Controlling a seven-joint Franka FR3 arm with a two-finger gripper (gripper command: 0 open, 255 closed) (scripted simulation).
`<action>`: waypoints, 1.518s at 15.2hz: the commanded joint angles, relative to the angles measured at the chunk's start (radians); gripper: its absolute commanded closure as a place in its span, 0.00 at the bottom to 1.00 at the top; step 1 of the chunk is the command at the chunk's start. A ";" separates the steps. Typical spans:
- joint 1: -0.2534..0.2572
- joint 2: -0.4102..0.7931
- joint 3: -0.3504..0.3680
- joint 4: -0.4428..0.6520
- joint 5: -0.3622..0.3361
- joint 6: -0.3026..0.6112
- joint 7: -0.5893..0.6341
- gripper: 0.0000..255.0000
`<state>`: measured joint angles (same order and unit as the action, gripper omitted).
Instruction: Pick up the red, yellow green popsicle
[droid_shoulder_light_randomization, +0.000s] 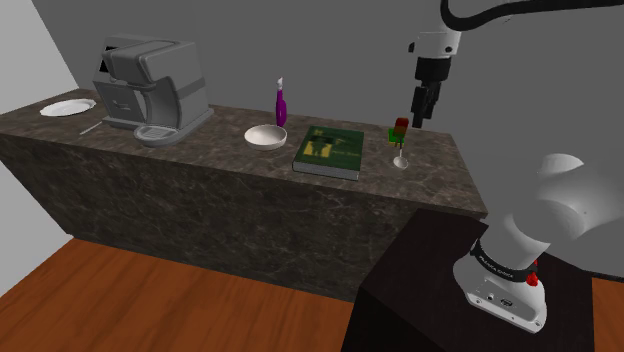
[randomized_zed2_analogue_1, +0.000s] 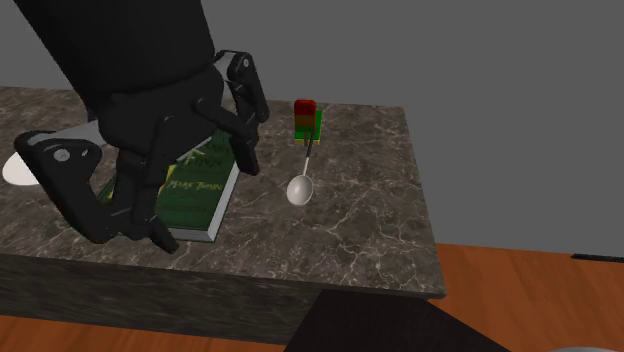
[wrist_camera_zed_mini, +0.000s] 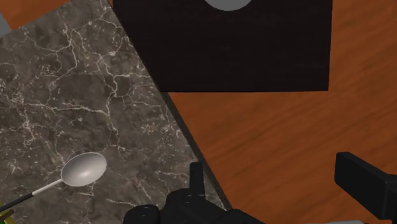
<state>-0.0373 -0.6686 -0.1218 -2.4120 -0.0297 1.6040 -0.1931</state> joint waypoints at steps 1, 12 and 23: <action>-0.012 0.034 -0.039 0.000 -0.028 0.045 -0.053 0.00; -0.049 0.306 -0.247 0.094 -0.091 0.282 -0.338 0.00; -0.077 0.701 -0.404 0.352 0.069 0.439 -0.677 0.00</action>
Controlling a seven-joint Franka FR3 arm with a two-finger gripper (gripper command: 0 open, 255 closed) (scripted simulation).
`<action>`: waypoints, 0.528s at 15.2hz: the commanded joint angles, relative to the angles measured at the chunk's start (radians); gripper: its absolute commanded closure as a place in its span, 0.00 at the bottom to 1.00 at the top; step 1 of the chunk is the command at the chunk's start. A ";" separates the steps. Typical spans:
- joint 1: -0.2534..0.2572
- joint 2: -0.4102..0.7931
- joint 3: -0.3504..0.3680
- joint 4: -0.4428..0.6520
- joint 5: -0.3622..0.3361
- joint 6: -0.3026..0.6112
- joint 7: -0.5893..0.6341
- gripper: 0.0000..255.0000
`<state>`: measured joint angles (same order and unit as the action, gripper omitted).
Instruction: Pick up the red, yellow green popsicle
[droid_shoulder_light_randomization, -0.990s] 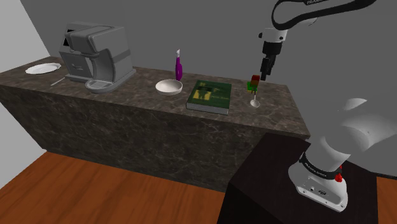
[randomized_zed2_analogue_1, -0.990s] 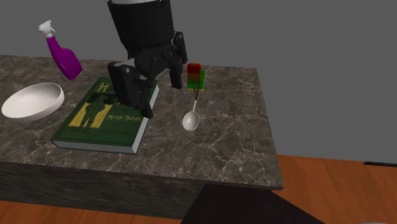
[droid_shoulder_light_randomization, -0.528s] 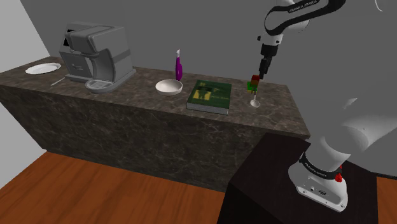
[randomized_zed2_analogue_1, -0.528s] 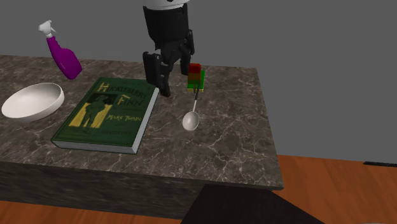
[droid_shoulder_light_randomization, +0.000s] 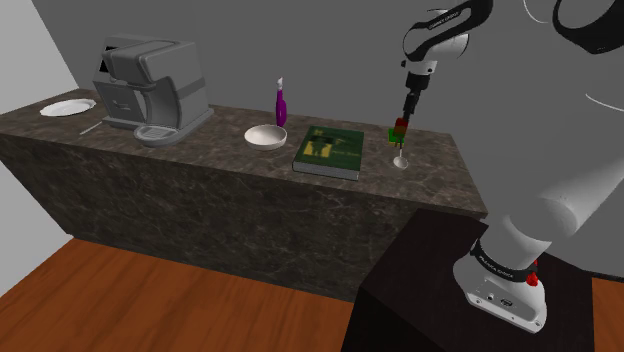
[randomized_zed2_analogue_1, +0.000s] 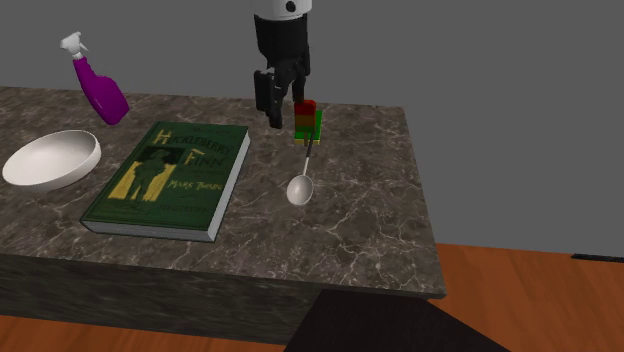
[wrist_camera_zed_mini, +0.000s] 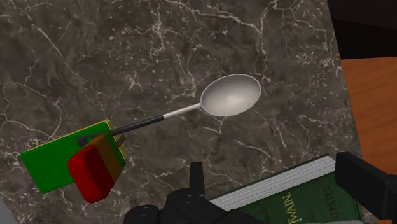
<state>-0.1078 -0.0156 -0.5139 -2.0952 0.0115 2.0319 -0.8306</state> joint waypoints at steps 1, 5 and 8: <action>-0.015 0.089 -0.018 0.067 0.053 0.017 -0.073 0.00; -0.070 0.253 -0.023 0.212 0.157 0.023 -0.196 0.00; -0.127 0.376 -0.010 0.339 0.229 0.011 -0.272 0.00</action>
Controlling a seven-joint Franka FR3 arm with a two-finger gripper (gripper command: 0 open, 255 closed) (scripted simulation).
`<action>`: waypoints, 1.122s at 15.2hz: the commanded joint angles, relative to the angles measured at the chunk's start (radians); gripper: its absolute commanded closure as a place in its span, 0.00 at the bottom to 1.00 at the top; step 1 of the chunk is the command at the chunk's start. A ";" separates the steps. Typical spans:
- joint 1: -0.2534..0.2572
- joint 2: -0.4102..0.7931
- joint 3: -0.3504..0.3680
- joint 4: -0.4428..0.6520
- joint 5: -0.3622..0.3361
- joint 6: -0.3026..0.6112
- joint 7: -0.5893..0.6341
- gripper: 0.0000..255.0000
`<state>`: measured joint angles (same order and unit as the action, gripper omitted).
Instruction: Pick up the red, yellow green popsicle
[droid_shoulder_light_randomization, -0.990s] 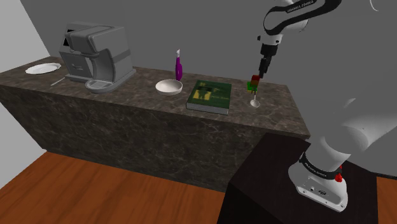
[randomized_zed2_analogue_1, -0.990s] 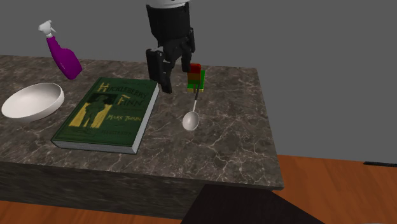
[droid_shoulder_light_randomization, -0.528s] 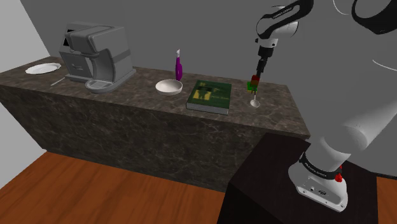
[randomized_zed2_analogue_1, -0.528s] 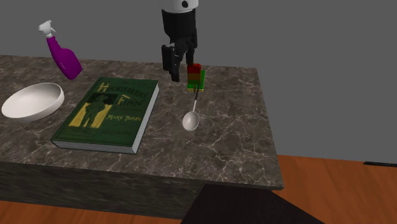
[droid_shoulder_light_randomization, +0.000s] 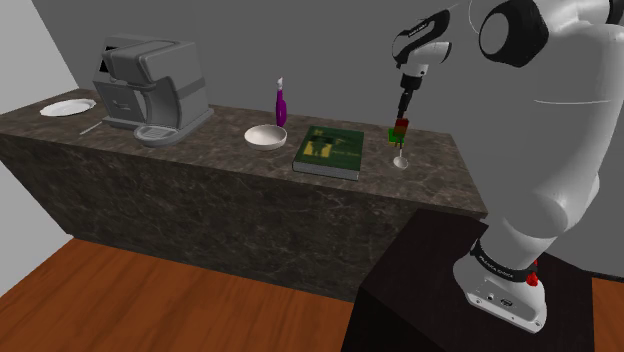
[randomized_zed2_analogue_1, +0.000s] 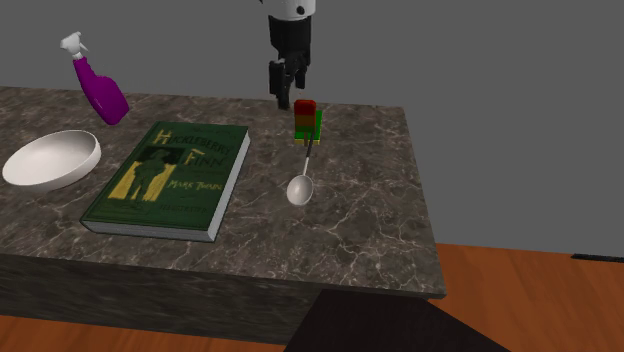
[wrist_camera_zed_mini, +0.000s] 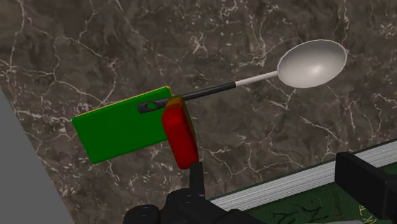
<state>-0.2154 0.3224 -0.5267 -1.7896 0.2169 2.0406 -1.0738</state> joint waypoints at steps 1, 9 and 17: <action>-0.040 0.078 0.010 0.080 0.045 -0.005 -0.051 0.00; -0.101 0.209 0.041 0.178 0.109 0.024 -0.109 0.00; -0.104 0.222 0.046 0.162 0.118 0.052 -0.117 1.00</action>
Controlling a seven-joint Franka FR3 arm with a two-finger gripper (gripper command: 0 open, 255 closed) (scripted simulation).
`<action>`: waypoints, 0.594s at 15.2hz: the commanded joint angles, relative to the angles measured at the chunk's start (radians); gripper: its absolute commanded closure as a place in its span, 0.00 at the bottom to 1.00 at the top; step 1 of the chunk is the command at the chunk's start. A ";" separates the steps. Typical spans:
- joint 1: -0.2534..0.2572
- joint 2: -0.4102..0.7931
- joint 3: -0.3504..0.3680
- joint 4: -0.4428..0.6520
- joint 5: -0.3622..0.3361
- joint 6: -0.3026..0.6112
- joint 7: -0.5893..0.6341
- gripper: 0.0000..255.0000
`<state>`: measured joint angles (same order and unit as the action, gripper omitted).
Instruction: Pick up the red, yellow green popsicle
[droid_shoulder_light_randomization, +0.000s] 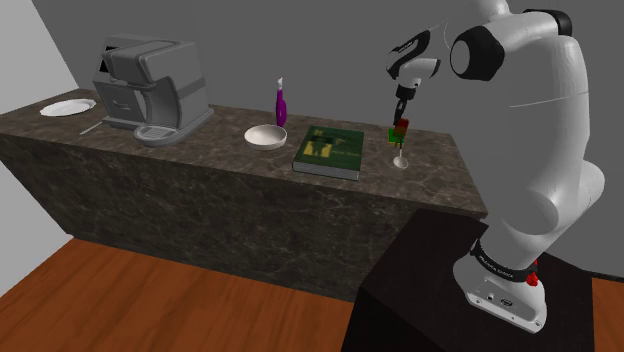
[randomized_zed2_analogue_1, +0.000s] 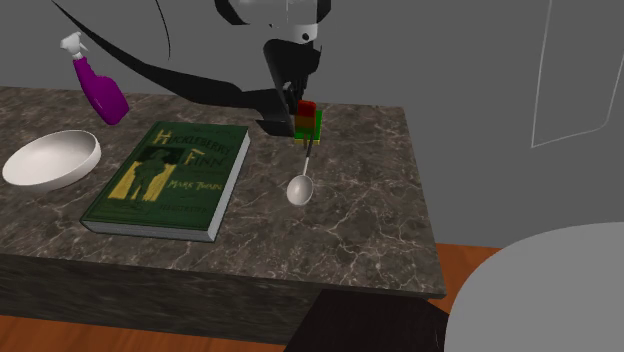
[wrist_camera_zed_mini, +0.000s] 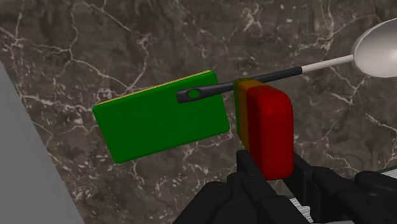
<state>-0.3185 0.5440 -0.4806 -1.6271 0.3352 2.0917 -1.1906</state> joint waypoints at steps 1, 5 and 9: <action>0.000 0.001 0.000 -0.001 0.000 0.001 0.000 1.00; -0.001 0.000 -0.001 -0.002 0.000 0.001 -0.001 1.00; 0.003 -0.015 -0.006 0.018 -0.011 -0.032 0.009 1.00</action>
<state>-0.3165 0.5345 -0.4847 -1.6143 0.3279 2.0697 -1.1838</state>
